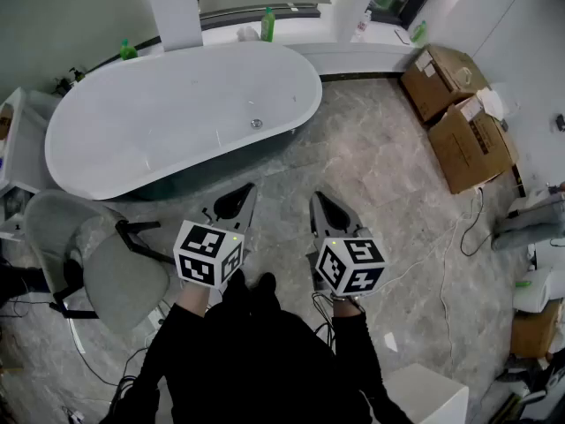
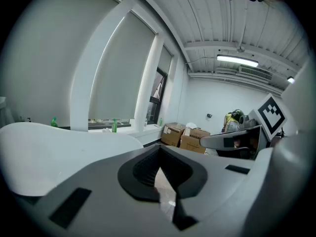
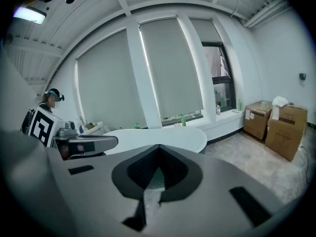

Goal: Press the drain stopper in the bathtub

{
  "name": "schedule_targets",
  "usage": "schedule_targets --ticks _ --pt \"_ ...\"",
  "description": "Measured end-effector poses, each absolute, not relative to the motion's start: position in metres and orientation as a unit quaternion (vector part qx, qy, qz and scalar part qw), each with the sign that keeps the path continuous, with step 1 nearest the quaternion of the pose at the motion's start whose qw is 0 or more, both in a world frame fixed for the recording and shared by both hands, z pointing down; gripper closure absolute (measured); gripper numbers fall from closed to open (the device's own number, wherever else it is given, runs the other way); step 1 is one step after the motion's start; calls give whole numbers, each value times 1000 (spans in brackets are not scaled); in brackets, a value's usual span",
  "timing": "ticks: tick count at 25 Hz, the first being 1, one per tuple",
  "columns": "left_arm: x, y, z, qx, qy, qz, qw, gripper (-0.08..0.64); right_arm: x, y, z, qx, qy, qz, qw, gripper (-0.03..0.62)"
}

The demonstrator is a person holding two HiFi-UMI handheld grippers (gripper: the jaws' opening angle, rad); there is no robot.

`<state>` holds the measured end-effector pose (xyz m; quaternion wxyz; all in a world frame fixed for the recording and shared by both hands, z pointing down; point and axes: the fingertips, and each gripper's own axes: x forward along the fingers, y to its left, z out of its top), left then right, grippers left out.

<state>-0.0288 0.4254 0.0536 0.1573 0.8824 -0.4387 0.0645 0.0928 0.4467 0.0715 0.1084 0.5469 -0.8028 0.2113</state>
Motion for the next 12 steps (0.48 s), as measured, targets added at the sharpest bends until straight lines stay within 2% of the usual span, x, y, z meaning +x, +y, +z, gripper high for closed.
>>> schedule_targets --ticks 12 --pt "-19 421 65 878 -441 78 170 555 106 441 77 537 -808 222 100 592"
